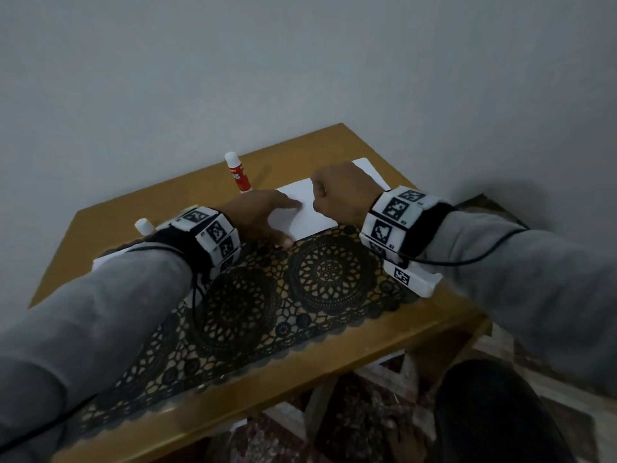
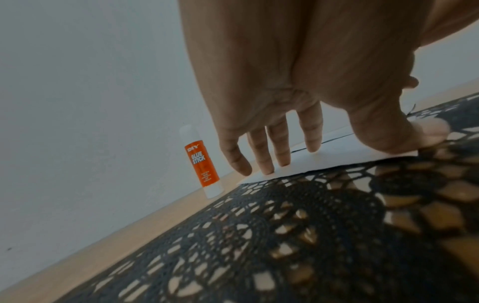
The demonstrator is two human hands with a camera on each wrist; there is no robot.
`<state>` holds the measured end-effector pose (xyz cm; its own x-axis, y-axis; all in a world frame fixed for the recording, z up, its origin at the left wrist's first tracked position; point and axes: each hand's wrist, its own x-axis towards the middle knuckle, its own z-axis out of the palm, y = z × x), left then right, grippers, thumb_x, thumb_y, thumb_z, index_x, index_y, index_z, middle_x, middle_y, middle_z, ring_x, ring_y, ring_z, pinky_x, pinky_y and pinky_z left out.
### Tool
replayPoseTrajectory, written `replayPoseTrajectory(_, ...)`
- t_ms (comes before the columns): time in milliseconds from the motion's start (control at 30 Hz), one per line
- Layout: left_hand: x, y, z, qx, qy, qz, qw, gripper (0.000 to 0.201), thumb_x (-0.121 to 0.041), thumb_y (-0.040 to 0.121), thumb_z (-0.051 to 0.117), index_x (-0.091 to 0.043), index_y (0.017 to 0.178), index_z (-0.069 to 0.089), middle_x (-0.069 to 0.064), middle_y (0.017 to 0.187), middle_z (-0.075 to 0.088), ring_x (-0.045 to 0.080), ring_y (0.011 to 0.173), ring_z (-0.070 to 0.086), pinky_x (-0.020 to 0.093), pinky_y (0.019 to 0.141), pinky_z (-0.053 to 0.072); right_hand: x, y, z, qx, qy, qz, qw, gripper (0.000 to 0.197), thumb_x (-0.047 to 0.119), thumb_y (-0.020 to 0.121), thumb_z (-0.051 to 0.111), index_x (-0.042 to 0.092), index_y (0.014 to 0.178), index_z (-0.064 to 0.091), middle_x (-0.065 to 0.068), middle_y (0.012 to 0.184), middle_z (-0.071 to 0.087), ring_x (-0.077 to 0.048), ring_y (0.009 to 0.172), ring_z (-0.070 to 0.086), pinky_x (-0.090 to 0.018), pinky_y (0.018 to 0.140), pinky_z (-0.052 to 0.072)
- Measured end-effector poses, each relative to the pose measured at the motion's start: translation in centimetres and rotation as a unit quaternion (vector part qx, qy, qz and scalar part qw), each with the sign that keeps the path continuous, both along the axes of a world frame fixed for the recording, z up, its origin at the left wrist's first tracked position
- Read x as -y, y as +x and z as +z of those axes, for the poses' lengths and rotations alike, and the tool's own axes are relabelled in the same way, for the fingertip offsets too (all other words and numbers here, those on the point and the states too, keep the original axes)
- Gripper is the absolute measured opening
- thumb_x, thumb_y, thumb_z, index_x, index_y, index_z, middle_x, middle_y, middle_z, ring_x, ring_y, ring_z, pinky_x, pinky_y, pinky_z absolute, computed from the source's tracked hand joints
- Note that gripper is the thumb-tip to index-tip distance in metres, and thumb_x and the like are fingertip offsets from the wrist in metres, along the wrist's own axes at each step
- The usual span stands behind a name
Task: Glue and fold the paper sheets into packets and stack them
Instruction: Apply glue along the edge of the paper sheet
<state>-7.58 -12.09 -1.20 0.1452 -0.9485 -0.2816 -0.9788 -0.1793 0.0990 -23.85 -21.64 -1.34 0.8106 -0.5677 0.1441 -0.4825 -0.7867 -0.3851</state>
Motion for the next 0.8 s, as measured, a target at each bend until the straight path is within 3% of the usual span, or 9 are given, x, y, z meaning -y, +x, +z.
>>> replayPoseTrajectory(200, 0.8, 0.3, 0.0, 0.023, -0.019, -0.025, 0.999, 0.070, -0.046, 0.079, 0.071, -0.028, 0.141, 0.043, 0.003, 0.141, 0.044, 0.020, 0.128, 0.040, 0.029, 0.103, 0.029, 0.2, 0.2, -0.2, 0.004, 0.005, -0.006, 1.000, 0.013, 0.015, 0.086, 0.058, 0.004, 0.090, 0.062, -0.010, 0.091, 0.066, -0.027, 0.084, 0.064, -0.041, 0.076, 0.056)
replayPoseTrajectory(367, 1.1, 0.5, -0.2, 0.031, -0.039, -0.027, 0.998, 0.064, -0.045, 0.078, 0.072, -0.027, 0.136, 0.051, 0.003, 0.135, 0.049, 0.022, 0.123, 0.047, 0.032, 0.099, 0.035, 0.5, 0.1, -0.4, 0.015, 0.007, -0.018, 1.000, 0.011, 0.017, 0.086, 0.058, 0.008, 0.092, 0.061, -0.008, 0.094, 0.065, -0.025, 0.084, 0.062, -0.037, 0.075, 0.055)
replayPoseTrajectory(500, 1.2, 0.5, -0.7, 0.031, -0.109, -0.014, 0.993, 0.048, -0.032, 0.083, 0.070, -0.019, 0.127, 0.059, 0.005, 0.124, 0.062, 0.023, 0.111, 0.057, 0.032, 0.092, 0.042, 0.6, 0.3, -0.6, 0.013, -0.023, -0.021, 0.999, 0.011, 0.012, 0.086, 0.056, 0.005, 0.090, 0.063, -0.010, 0.092, 0.067, -0.023, 0.080, 0.063, -0.030, 0.060, 0.047)
replayPoseTrajectory(633, 0.9, 0.4, -0.3, 0.071, -0.152, -0.006, 0.986, 0.042, -0.011, 0.083, 0.061, -0.018, 0.124, 0.055, 0.011, 0.115, 0.065, 0.030, 0.103, 0.060, 0.040, 0.087, 0.048, 0.7, 0.1, -0.5, 0.037, -0.017, -0.028, 0.999, 0.006, 0.014, 0.087, 0.053, 0.009, 0.084, 0.055, -0.009, 0.086, 0.062, -0.025, 0.078, 0.059, -0.030, 0.058, 0.039)
replayPoseTrajectory(733, 0.0, 0.4, 0.3, 0.098, -0.157, -0.013, 0.983, 0.045, -0.009, 0.081, 0.063, -0.016, 0.124, 0.051, 0.012, 0.111, 0.065, 0.031, 0.099, 0.060, 0.037, 0.079, 0.046, 0.7, -0.3, -0.2, 0.058, -0.029, -0.039, 0.997, 0.011, 0.018, 0.089, 0.052, 0.008, 0.087, 0.055, -0.008, 0.083, 0.058, -0.025, 0.074, 0.055, -0.030, 0.059, 0.039)
replayPoseTrajectory(800, -1.3, 0.1, 0.8, 0.111, -0.176, -0.031, 0.978, 0.037, -0.007, 0.083, 0.059, -0.011, 0.119, 0.051, 0.015, 0.104, 0.065, 0.035, 0.093, 0.060, 0.039, 0.073, 0.047, 0.5, -0.6, 0.0, 0.077, -0.034, -0.033, 0.996, 0.018, 0.019, 0.092, 0.052, 0.003, 0.093, 0.058, -0.009, 0.086, 0.060, -0.022, 0.073, 0.053, -0.029, 0.058, 0.039)
